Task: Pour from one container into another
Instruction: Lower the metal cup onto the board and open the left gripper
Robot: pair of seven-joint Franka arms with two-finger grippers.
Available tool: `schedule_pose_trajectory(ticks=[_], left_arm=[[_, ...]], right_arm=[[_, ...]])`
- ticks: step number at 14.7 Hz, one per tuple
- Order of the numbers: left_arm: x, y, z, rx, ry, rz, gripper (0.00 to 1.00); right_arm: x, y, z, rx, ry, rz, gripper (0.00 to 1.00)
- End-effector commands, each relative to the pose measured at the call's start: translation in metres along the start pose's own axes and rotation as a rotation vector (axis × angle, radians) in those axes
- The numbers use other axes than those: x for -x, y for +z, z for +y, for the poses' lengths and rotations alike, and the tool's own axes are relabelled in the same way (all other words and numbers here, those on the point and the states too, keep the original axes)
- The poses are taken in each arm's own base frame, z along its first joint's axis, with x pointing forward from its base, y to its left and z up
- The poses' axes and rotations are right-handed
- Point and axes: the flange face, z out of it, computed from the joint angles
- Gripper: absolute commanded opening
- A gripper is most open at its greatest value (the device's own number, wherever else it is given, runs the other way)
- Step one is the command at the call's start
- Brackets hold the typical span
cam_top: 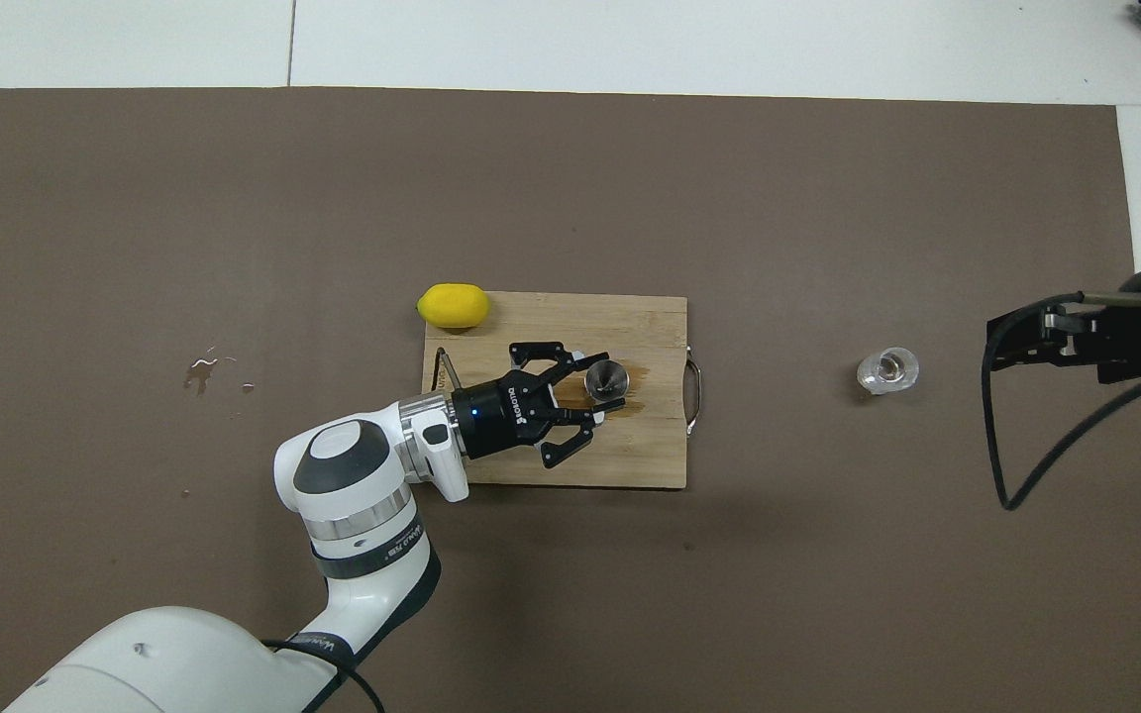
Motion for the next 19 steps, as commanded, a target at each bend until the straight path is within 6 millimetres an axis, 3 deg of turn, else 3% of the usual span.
schedule_pose_trajectory(ticks=[1,5,9,16,19], left_arm=[[0.004,-0.002,-0.003,-0.027,0.011,-0.007,1.00],[0.011,-0.012,-0.004,-0.030,0.003,-0.015,1.00],[0.018,-0.047,-0.017,-0.004,0.035,-0.042,1.00],[0.001,-0.102,-0.036,0.050,0.111,-0.079,1.00],[-0.001,-0.130,-0.035,0.069,0.117,-0.083,1.00]], right_arm=[[0.003,-0.003,0.004,-0.008,0.004,0.017,0.94],[0.003,-0.001,0.006,-0.007,0.017,0.011,0.94],[0.000,0.004,0.006,-0.006,0.082,0.003,0.94],[-0.005,0.014,0.008,-0.003,0.185,-0.016,0.94],[-0.007,0.015,0.014,-0.003,0.219,-0.018,0.94]])
